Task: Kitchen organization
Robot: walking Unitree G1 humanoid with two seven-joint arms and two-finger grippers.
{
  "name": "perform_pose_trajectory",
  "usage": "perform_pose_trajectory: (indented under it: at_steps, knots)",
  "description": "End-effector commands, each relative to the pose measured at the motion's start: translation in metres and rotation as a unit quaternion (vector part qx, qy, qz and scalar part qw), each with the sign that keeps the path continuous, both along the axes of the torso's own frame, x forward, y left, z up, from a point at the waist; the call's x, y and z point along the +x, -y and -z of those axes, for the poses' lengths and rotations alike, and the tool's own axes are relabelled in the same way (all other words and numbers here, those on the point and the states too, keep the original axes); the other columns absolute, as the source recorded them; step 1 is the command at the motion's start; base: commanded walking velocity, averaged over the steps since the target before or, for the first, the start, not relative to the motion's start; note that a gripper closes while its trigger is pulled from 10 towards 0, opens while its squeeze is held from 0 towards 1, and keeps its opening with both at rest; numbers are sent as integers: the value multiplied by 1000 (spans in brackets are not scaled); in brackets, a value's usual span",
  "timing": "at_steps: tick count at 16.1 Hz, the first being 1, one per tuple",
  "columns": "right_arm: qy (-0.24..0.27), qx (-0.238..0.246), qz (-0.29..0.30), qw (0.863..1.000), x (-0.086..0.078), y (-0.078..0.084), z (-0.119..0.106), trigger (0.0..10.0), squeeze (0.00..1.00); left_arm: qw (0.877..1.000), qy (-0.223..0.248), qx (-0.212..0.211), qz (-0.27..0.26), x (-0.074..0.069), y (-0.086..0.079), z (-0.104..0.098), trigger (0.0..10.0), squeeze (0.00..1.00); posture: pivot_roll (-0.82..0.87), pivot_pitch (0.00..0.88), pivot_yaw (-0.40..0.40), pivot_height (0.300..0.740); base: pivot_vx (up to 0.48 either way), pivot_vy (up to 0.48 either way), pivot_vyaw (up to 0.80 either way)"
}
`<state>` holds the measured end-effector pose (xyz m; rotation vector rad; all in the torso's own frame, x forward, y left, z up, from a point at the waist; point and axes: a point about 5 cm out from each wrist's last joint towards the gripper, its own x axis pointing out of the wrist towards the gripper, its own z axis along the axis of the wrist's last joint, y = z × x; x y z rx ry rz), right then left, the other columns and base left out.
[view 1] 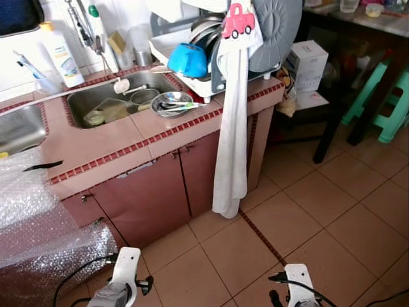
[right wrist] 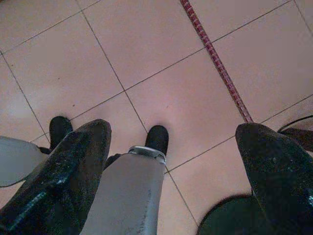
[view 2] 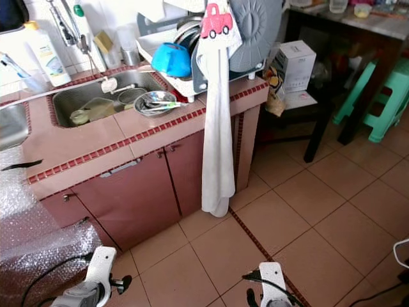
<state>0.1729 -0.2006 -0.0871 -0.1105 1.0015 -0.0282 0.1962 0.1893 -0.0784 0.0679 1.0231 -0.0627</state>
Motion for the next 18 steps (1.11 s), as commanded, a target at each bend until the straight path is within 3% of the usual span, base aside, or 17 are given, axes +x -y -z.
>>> perform_pose_trajectory:
  at_steps: [1, 5, 18]
  knots:
    - [0, 3, -12, 1000, 4, -4, -1, 10000, 0, 1000, -8, 2, -6, -4, -1, 2, 10000, 0, -3, 0, 83, 740, 0, 0, 0]
    - [12, 10, -26, 1000, 13, -11, -4, 10000, 0, 1000, -10, 7, 20, -5, 3, 3, 10000, 0, -3, 0, 78, 740, 0, 0, 0]
    - [9, -7, -33, 999, 9, -9, -3, 10000, 0, 999, -11, 14, 32, -5, 4, 3, 10000, 0, -5, 1, 83, 740, 0, 0, 0]
